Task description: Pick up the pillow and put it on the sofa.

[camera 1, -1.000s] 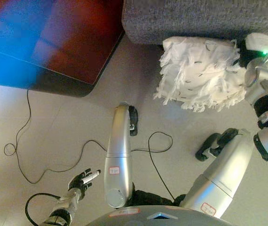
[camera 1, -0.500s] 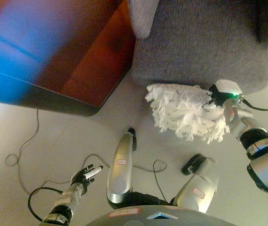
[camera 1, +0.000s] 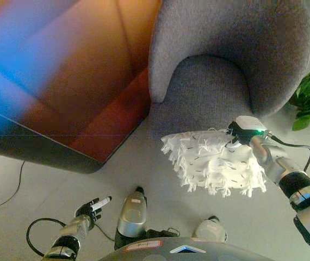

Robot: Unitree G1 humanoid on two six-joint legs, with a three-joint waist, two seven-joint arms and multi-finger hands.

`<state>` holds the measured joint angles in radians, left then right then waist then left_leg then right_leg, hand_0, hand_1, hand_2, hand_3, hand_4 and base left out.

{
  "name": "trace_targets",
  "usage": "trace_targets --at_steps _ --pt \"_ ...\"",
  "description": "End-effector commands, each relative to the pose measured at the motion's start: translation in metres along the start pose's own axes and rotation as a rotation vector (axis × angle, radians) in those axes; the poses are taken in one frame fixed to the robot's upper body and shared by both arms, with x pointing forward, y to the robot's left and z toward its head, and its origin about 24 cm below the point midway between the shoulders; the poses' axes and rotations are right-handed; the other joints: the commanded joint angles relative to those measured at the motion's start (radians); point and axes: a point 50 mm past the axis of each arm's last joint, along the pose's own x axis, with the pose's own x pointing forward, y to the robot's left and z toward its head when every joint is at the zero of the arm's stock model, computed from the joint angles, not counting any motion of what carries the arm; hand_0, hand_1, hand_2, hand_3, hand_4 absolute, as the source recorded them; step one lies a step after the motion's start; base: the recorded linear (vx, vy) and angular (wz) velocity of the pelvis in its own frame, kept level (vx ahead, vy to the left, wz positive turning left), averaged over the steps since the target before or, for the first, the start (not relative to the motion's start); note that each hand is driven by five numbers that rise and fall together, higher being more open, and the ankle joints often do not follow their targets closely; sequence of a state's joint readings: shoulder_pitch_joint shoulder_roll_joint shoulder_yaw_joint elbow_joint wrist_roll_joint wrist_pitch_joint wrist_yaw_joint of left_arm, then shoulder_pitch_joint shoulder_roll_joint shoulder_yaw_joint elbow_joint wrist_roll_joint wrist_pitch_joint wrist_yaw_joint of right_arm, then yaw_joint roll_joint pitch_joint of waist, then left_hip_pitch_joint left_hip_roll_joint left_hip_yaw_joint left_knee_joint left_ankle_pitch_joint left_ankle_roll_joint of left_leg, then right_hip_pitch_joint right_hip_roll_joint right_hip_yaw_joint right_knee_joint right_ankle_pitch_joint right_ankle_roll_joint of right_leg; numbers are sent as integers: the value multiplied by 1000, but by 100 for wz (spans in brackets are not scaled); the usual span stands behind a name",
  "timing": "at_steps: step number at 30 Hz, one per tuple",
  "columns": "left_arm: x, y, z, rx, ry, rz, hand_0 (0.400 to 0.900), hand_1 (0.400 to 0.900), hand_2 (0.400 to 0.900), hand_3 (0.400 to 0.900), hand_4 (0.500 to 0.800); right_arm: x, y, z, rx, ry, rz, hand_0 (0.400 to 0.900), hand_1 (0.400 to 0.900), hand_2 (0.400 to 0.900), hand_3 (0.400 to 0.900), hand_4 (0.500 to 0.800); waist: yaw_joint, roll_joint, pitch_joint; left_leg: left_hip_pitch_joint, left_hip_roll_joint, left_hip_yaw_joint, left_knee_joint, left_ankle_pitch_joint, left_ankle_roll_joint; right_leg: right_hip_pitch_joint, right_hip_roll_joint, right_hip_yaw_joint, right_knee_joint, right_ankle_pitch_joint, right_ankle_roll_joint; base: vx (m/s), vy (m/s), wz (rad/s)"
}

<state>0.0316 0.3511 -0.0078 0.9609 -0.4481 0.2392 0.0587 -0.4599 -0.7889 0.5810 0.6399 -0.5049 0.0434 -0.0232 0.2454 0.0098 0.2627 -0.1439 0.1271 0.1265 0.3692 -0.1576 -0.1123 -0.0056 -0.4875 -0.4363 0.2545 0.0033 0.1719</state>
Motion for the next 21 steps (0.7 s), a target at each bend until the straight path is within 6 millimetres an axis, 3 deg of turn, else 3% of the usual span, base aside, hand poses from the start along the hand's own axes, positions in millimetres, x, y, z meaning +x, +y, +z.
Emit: trace_targets --at_steps 1,3,8,12,15,21 --pt "-8 45 -25 135 45 158 900 900 900 900 800 -6 -105 22 35 -167 -403 400 400 400 400 500 28 -47 -97 91 -36 -15 -94 63 49 34 -64 64 -56 304 79 34 -66 6" --pt "-8 46 -40 136 49 174 900 900 900 900 800 -11 -121 20 44 -189 -449 400 400 400 400 500 30 -59 -105 109 -41 -23 -135 76 51 45 -43 69 -86 309 82 44 -88 9" --pt "-10 48 -50 152 73 200 900 900 900 900 800 -26 -165 14 68 -226 -535 400 400 400 400 500 13 -80 -130 141 -46 -58 -216 111 50 45 12 123 -132 306 83 85 -96 18" --pt "-7 49 -41 164 108 221 900 900 900 900 800 -24 -201 11 114 -197 -565 400 400 400 400 500 30 -87 -152 175 -34 -61 -283 134 43 54 24 98 -144 311 89 119 -120 1" --pt "-6 52 -39 157 141 244 900 900 900 900 800 -23 -228 -3 184 -146 -587 400 400 400 400 500 39 -92 -177 201 -17 -57 -345 164 32 72 53 82 -179 297 88 137 -125 4" --pt "-5 52 -43 172 207 291 900 900 900 900 800 -17 -242 -28 276 12 -524 400 400 400 400 500 62 -99 -198 225 2 -64 -421 205 11 113 93 46 -232 260 82 168 -102 23"
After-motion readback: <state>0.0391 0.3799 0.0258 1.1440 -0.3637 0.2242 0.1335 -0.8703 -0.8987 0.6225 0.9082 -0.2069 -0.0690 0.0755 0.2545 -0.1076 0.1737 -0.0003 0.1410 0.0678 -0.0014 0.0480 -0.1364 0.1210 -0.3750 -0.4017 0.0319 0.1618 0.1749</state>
